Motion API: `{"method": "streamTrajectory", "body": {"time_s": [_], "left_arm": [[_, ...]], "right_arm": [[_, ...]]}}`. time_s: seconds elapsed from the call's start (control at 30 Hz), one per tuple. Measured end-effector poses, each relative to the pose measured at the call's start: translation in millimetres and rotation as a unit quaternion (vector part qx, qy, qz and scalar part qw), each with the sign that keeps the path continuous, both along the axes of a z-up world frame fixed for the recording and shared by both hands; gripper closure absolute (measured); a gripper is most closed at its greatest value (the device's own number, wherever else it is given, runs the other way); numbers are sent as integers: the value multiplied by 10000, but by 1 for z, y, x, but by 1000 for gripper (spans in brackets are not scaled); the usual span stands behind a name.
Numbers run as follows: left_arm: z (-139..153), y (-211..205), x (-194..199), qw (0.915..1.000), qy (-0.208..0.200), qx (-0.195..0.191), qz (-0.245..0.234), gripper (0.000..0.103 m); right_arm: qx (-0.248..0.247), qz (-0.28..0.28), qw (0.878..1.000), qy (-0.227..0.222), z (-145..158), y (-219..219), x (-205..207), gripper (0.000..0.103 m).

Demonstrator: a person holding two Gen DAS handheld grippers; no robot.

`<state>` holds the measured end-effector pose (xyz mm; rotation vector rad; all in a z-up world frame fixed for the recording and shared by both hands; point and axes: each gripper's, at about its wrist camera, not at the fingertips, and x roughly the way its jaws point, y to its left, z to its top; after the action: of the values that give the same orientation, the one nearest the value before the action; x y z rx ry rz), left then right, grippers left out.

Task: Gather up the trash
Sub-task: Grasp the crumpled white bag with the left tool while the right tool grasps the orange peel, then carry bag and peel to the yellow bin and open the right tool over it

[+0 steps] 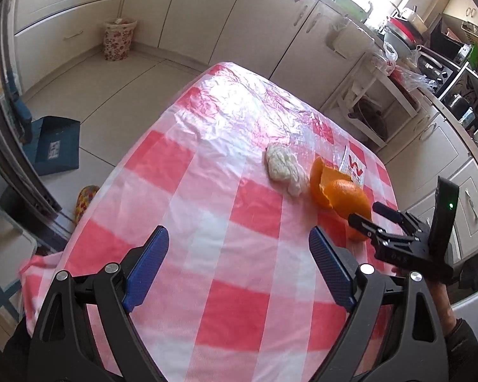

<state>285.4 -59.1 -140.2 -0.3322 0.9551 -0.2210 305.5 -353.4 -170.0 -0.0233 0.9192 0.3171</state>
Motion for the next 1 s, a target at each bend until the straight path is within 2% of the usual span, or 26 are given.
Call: {"method": "streamTrajectory", "body": {"time_s": [0.03, 0.07, 0.13, 0.27, 0.43, 0.47, 0.53, 0.6, 0.7, 0.8, 0.87, 0.9, 0.93, 0.97, 1.0], "left_arm": [[-2, -5, 13, 10000, 33, -5, -17, 17], [-5, -11, 27, 10000, 71, -27, -18, 17], [-11, -21, 49, 9999, 117, -30, -3, 17], [-23, -47, 88, 9998, 181, 117, -27, 17], [-31, -79, 101, 9979, 58, 593, -241, 18], [-33, -85, 101, 9967, -34, 768, -259, 21], [-33, -89, 100, 9946, -166, 970, -319, 38], [-32, -89, 100, 9936, -191, 1021, -438, 80], [-31, -85, 97, 9933, -137, 982, -587, 85], [-25, -78, 86, 9935, -146, 925, -640, 87], [-16, -71, 73, 9939, -204, 877, -635, 87], [-12, -67, 66, 9943, -210, 821, -640, 87], [-9, -65, 60, 9946, -217, 781, -643, 87], [-6, -63, 54, 9949, -222, 743, -644, 87], [-3, -60, 46, 9954, -212, 676, -640, 87]], "right_arm": [[186, 50, 9998, 113, -1, -1, 2, 39], [281, 9, 9994, 184, -1, -3, 3, 42], [423, 52, 9989, 216, 1, -5, 0, 59], [742, 45, 9971, 186, 9, -12, -13, 64], [1141, -2, 9934, 111, 24, -27, -27, 64], [1204, -38, 9927, 109, 26, -32, -28, 64], [1312, -144, 9912, 77, 29, -42, -30, 66], [1430, -278, 9893, 37, 34, -54, -33, 69], [1603, -477, 9859, -69, 42, -72, -39, 71], [1681, -574, 9840, -90, 43, -82, -45, 80], [1472, -588, 9872, -167, 45, -84, -52, 79], [1320, -564, 9895, -191, 44, -81, -53, 61], [1117, -521, 9922, -200, 42, -76, -55, 37], [959, -500, 9937, -290, 41, -71, -57, 30], [842, -442, 9949, -328, 39, -68, -59, 28]]}}
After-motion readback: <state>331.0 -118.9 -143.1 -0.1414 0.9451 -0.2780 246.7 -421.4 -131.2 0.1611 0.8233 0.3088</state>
